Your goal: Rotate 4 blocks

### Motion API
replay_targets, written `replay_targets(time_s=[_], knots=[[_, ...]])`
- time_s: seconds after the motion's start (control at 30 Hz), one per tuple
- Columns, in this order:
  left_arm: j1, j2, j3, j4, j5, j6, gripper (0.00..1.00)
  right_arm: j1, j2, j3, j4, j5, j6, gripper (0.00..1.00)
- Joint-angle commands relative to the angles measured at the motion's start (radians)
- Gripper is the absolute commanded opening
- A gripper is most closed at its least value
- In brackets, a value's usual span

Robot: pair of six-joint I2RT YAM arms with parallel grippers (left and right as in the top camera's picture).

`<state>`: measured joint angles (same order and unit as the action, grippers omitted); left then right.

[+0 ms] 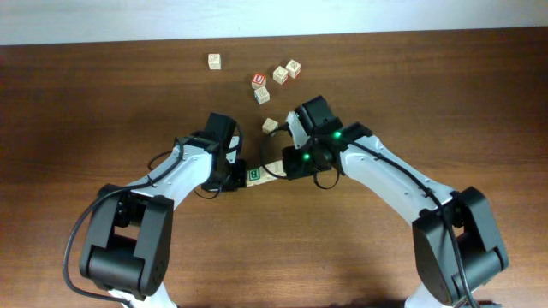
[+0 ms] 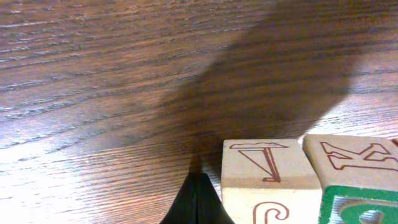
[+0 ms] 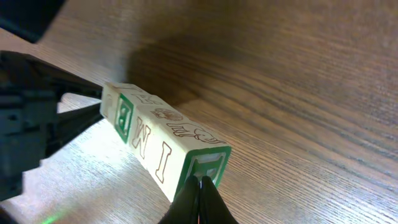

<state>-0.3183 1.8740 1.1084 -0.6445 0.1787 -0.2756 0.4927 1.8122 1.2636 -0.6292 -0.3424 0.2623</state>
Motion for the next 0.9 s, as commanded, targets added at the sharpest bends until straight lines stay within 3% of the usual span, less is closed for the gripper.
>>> replay_targets(time_s=[0.0, 0.4, 0.87], knots=[[-0.04, 0.009, 0.029, 0.019, 0.134, 0.032, 0.0, 0.103, -0.013, 0.039, 0.015, -0.111, 0.005, 0.04], [-0.04, 0.009, 0.029, 0.015, 0.119, 0.031, 0.0, 0.101, -0.005, 0.038, 0.013, -0.088, 0.024, 0.04], [-0.021, 0.009, 0.03, 0.068, 0.067, -0.016, 0.0, -0.298, 0.046, 0.038, 0.041, 0.026, 0.004, 0.05]])
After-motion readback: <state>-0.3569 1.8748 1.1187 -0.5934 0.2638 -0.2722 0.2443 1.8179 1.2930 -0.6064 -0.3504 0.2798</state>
